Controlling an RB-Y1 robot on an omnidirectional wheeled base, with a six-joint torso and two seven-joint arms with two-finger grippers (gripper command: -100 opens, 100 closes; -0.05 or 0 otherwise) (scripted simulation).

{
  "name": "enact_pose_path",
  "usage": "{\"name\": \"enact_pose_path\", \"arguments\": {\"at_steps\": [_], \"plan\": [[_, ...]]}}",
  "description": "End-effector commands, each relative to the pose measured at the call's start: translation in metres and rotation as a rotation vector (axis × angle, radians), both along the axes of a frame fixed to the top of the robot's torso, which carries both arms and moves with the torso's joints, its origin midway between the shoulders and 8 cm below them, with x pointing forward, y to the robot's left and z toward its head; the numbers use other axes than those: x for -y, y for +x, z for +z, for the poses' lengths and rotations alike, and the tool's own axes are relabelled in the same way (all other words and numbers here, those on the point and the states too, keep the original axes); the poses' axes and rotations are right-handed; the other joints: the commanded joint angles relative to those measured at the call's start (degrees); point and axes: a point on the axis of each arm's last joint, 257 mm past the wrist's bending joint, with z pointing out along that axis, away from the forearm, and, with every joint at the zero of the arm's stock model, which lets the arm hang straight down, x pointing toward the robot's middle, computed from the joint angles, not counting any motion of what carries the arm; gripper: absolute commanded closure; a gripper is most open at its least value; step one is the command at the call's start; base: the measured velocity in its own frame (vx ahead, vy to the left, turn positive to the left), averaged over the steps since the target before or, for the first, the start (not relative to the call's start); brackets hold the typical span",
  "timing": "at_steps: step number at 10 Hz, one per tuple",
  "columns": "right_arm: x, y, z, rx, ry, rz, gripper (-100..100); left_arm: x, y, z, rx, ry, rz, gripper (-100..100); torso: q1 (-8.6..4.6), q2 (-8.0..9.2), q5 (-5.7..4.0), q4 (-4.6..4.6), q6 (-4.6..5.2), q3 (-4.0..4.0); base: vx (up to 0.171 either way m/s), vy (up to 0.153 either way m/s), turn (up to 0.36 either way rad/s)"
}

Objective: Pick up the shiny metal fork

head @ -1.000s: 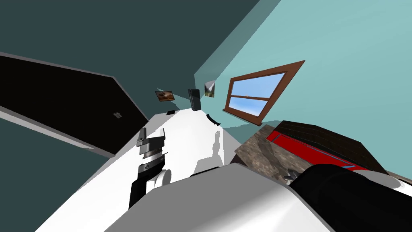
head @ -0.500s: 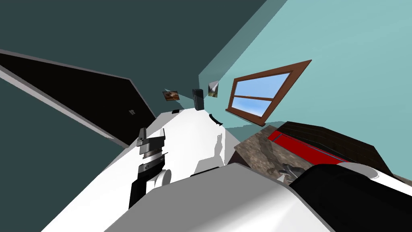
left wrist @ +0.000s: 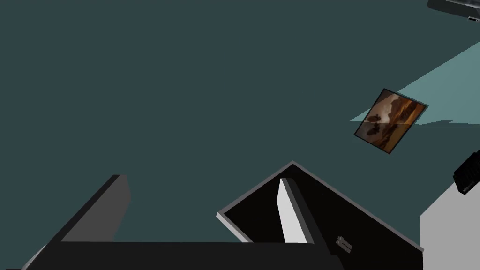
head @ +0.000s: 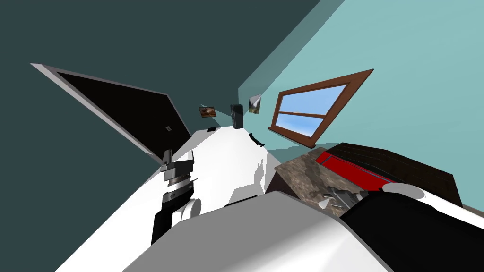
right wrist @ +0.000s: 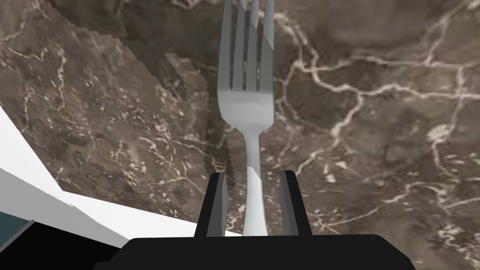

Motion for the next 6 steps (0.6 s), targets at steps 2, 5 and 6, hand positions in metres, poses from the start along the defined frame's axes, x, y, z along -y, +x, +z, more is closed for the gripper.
{"name": "enact_pose_path", "arguments": {"at_steps": [2,5,6], "plan": [[0.003,0.018,0.006,0.009,-0.005,-0.039,100,0.000,0.000,0.000,0.000,0.000,0.000,0,-0.05,0.00,0.02,-0.01,0.13,0.01,-0.147,0.022,0.187],[0.005,0.030,0.010,0.010,0.002,-0.098,100,0.000,0.000,0.000,0.000,0.000,0.000,0,-0.12,0.18,0.02,0.04,0.07,0.10,-0.159,0.008,0.157],[0.005,0.030,0.010,0.010,0.004,-0.105,100,0.000,0.000,0.000,0.000,0.000,0.000,0,-0.09,0.15,0.01,0.03,0.14,0.09,-0.065,0.017,0.008]]}}
